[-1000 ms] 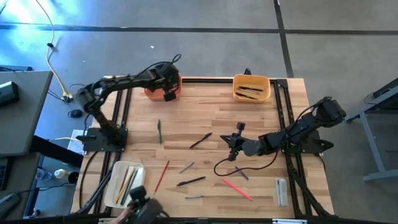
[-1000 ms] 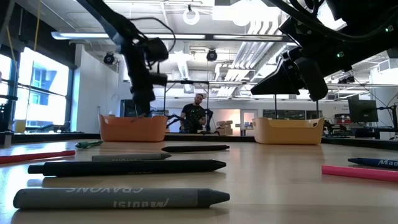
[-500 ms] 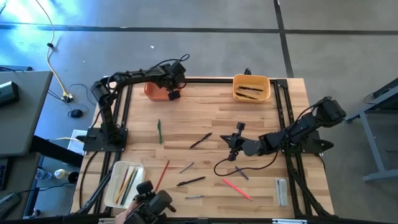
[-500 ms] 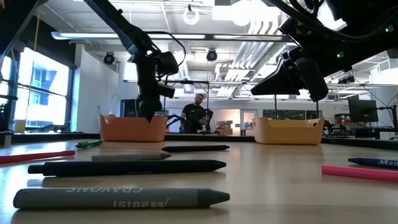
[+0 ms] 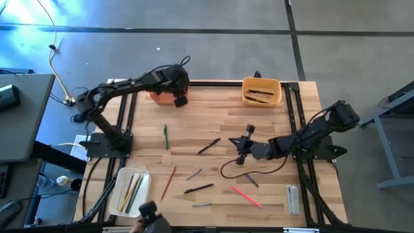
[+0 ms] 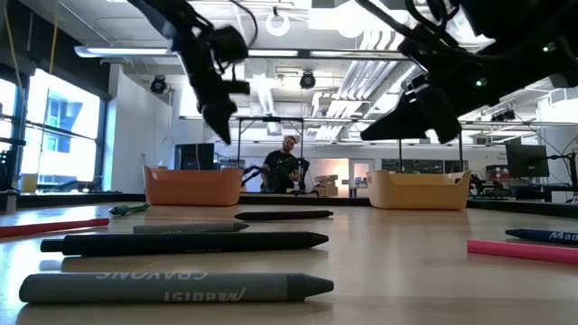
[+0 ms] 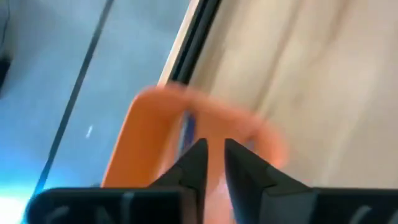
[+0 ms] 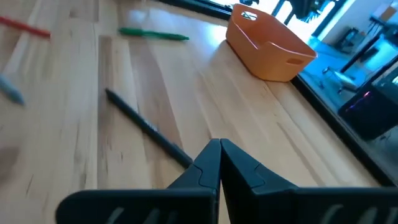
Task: Sort crayons/erasers/pens/pencils in bins
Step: Put the black pen into the yellow bin
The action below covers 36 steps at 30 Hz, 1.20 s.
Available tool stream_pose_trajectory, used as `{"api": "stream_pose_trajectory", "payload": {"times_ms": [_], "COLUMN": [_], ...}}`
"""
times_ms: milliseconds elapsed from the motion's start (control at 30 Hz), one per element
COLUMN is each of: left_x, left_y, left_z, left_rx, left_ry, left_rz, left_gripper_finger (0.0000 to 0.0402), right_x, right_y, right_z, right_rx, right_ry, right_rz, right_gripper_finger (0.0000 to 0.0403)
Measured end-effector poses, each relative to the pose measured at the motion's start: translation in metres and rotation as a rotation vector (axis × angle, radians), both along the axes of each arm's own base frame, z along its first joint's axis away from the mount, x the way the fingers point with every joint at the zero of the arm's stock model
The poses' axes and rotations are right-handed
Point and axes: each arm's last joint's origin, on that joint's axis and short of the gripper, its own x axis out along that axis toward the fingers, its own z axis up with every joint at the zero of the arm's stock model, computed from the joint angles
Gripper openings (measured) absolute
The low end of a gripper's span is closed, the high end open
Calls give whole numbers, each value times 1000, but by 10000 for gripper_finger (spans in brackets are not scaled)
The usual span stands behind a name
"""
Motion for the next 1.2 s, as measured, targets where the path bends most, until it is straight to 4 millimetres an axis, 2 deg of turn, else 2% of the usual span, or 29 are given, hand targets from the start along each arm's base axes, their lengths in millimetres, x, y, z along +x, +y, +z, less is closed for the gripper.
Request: {"api": "stream_pose_trajectory", "payload": {"times_ms": [167,367,467,567,667,833,900,1100,1200], "left_x": [-6,-25,-36,-47,-55,-65,-67,-72,-73], "left_y": [-34,-71,-84,-93,-100,-109,-110,-111,-112], "left_z": [8,2,-4,-8,-13,-18,-18,-15,-14], "left_rx": [91,162,210,253,266,312,318,322,331], "left_ry": [-287,-623,-738,-851,-965,-1103,-1115,-1135,-1135], "left_rz": [-148,-313,-369,-386,-417,-470,-469,-456,-462], "left_gripper_finger": [5,8,7,2,1,0,0,1,0], "right_x": [7,16,23,35,48,67,77,112,129], "right_y": [-14,-33,-44,-51,-53,-54,-55,-57,-56], "right_z": [5,13,18,27,44,63,61,38,29], "right_rx": [107,191,204,205,190,223,236,225,220], "right_ry": [-77,-136,-123,-15,105,262,330,560,650], "right_rz": [23,185,166,126,123,231,259,267,275], "right_gripper_finger": [0,0,0,0,0,0,0,2,20]}}
